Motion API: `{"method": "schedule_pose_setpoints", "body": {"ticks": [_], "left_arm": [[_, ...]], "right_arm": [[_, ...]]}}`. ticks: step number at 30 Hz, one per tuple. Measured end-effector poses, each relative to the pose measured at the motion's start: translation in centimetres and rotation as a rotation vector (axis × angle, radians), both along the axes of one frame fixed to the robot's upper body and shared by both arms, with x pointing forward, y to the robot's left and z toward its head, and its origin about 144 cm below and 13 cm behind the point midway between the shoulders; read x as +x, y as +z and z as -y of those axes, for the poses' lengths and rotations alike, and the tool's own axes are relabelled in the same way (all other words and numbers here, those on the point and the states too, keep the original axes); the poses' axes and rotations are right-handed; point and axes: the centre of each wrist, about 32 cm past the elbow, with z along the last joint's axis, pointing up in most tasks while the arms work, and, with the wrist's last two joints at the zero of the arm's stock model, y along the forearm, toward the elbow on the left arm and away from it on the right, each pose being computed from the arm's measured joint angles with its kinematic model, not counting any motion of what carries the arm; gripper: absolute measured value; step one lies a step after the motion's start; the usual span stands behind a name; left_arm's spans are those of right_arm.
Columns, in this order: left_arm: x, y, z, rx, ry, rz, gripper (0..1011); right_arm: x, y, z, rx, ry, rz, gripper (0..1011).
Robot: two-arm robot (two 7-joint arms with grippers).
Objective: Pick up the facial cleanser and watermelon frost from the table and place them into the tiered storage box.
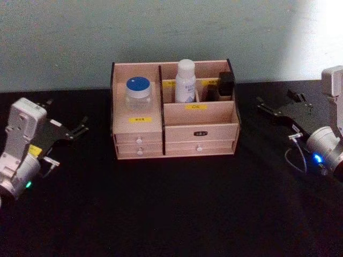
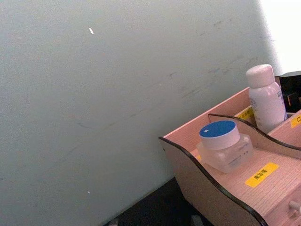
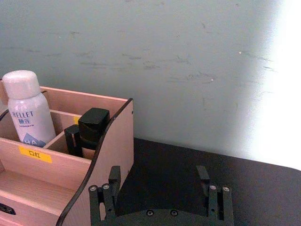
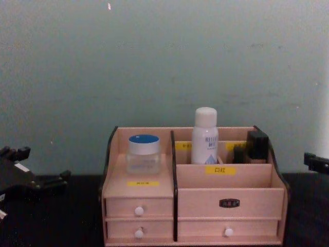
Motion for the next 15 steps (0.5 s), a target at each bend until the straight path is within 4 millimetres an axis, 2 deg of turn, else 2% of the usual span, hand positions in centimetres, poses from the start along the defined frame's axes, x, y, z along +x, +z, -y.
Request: {"method": "schedule_pose_setpoints", "body": {"ticks": [15], "left_arm": [[0.00, 0.00, 0.00, 0.000, 0.000, 0.000, 1001]], "right_arm": [[0.00, 0.00, 0.00, 0.000, 0.000, 0.000, 1002]]}}
